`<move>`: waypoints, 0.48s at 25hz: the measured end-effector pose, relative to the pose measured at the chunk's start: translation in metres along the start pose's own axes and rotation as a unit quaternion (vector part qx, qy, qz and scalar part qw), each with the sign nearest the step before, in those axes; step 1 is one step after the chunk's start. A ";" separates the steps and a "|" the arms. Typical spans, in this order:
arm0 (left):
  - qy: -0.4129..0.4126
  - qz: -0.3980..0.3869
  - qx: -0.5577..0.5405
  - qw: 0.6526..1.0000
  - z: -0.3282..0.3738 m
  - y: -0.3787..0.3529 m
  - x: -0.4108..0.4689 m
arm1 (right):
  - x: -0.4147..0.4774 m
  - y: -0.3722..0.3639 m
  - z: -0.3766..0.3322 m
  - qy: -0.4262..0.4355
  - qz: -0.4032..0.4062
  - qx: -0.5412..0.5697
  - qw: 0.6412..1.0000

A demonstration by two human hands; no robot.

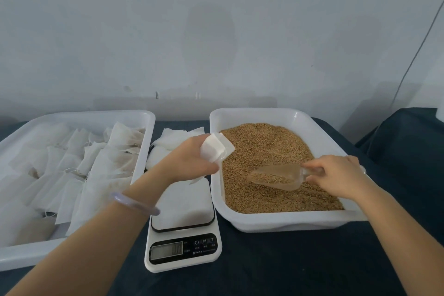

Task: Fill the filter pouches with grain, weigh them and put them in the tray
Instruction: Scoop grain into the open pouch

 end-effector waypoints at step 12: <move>-0.005 0.005 -0.010 1.000 0.010 -0.031 0.028 | -0.037 0.065 -0.004 0.100 0.032 0.230 0.967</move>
Point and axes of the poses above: each hand's wrist, its own x-axis towards the middle knuckle, its own y-axis out of the back of the hand, z = x × y, the point moved 2 cm from there along x, towards the middle knuckle, and after that the axes turned 12 degrees about -z, right-handed, at the moved point
